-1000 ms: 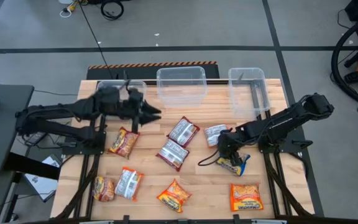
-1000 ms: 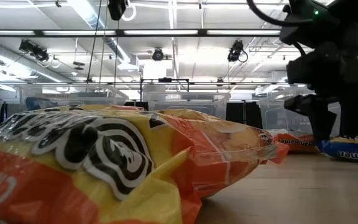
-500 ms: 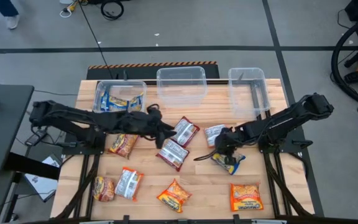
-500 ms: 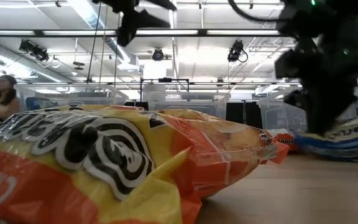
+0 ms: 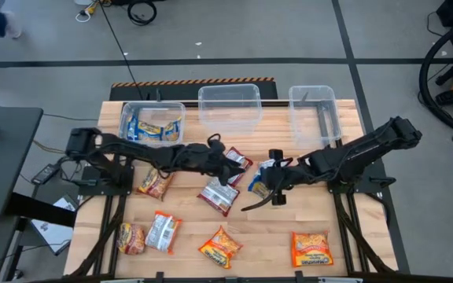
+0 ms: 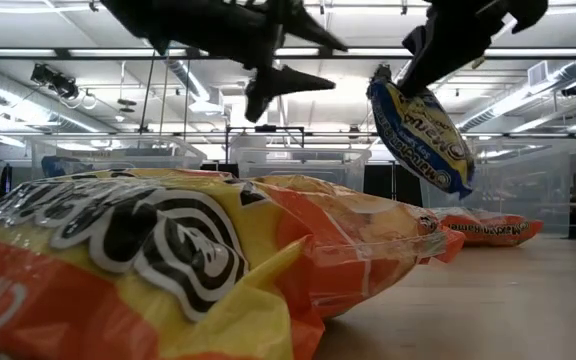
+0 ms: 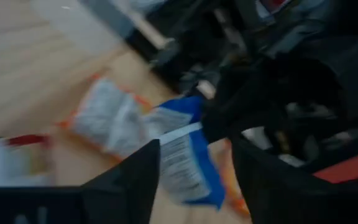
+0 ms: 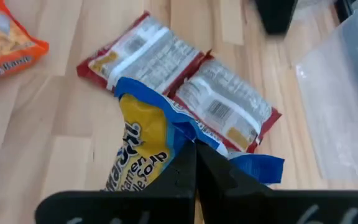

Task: Sort Maruchan noodles
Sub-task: Put the blue noodle pack into the left transparent bin

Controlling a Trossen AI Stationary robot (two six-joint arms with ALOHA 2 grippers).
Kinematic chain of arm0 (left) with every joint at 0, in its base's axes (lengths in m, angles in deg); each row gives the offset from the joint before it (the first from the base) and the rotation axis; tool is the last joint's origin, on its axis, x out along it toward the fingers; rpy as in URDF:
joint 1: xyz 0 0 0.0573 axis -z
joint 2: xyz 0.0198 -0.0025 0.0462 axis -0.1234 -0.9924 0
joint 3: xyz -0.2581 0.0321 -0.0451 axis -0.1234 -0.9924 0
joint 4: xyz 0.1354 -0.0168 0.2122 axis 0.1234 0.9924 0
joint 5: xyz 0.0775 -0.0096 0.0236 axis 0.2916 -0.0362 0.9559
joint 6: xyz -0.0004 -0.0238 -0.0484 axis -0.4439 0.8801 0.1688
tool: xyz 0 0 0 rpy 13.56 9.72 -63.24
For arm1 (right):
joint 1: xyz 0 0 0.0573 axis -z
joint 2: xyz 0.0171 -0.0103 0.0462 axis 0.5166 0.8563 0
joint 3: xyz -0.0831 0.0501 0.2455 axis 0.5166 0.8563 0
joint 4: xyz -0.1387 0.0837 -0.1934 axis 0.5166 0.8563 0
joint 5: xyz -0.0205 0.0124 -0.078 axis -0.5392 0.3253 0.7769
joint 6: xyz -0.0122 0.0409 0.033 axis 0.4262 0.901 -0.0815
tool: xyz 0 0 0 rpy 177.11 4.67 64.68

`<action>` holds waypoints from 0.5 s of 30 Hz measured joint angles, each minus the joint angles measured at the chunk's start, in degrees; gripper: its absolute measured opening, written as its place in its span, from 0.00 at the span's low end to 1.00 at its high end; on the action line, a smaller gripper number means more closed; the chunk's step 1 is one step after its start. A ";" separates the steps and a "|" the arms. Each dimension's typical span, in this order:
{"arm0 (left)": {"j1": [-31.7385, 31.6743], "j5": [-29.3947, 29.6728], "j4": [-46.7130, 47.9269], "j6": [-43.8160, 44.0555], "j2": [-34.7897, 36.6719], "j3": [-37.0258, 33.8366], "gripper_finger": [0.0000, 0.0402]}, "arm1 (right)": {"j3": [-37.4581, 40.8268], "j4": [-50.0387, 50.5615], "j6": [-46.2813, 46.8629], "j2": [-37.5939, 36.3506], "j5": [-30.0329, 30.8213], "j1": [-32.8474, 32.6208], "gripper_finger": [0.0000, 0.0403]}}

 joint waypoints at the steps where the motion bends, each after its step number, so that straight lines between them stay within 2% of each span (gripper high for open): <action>1: -0.34 -1.11 -2.21 0.22 -1.12 0.02 0.56 | -0.09 -0.15 -0.26 0.00 0.00 0.22 0.02; 6: -0.95 -3.15 -5.01 -3.75 -4.80 0.00 0.69 | -0.10 0.17 -0.35 0.00 0.62 1.42 0.02; 10: -0.11 -1.17 -4.86 -10.02 -6.98 1.43 0.69 | -0.12 -0.41 -0.05 0.00 1.77 2.98 0.02; 15: -0.58 0.79 -4.66 -13.36 -10.54 5.67 0.68 | -0.15 -1.38 -0.09 0.00 1.38 5.34 0.01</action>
